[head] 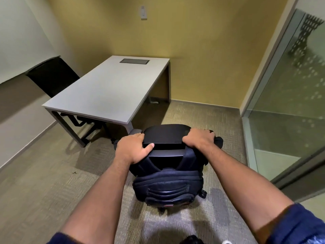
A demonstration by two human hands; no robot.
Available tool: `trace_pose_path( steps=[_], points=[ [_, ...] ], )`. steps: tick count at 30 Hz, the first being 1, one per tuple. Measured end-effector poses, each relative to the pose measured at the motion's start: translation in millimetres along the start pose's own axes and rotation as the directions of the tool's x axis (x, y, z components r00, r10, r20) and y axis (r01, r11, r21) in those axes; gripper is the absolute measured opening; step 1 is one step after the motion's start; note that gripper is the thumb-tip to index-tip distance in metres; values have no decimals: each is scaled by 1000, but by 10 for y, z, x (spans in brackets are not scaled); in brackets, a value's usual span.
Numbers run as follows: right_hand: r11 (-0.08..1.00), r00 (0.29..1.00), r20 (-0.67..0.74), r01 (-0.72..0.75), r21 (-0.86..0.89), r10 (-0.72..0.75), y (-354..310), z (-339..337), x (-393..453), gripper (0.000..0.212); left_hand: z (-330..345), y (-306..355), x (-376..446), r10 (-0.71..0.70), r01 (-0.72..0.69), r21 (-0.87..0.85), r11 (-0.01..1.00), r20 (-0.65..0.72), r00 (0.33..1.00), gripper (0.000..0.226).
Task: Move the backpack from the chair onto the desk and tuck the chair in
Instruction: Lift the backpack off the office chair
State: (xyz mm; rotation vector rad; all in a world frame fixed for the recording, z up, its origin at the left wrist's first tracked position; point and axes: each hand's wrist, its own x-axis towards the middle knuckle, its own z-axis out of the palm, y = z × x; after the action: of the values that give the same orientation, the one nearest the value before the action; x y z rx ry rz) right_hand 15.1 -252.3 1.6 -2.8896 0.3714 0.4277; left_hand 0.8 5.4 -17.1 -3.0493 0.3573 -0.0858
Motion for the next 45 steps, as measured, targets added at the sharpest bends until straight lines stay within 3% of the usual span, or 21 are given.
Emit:
trace_pose_path(
  steps=[7, 18, 25, 28, 31, 33, 36, 38, 45],
  points=[
    [987, 994, -85, -60, 149, 73, 91, -7, 72, 64, -52, 22, -3, -22, 23, -27, 999, 13, 1000, 65],
    [974, 937, -322, -72, 213, 139, 438, 2, 37, 106, -60, 116, 4, -72, 73, -34, 997, 41, 997, 72],
    [954, 874, -438, -85, 288, 210, 635, -10, -92, 113, -90, 180, 1, -85, 88, -42, 995, 56, 995, 70],
    [958, 850, -488, -64, 280, 199, 652, -58, -220, 110, -86, 208, -14, -90, 93, -47, 995, 57, 994, 68],
    [990, 825, -560, 7, 141, 75, 595, -191, -275, 103, -81, 229, -12, -91, 95, -55, 994, 69, 993, 67],
    [998, 874, -484, -26, 53, 48, 595, -297, -225, 86, -90, 253, -5, -94, 98, -55, 994, 82, 992, 69],
    [999, 947, -319, -42, 26, 48, 645, -301, -124, 43, -90, 270, -11, -89, 93, -56, 994, 74, 993, 70],
    [997, 966, -257, -15, 82, 36, 659, -212, -110, 44, -90, 281, -20, -86, 89, -49, 995, 69, 994, 69],
    [998, 962, -272, 8, 61, 9, 578, -94, -105, 53, -84, 272, -6, -73, 76, -40, 996, 62, 995, 68]
  ],
)
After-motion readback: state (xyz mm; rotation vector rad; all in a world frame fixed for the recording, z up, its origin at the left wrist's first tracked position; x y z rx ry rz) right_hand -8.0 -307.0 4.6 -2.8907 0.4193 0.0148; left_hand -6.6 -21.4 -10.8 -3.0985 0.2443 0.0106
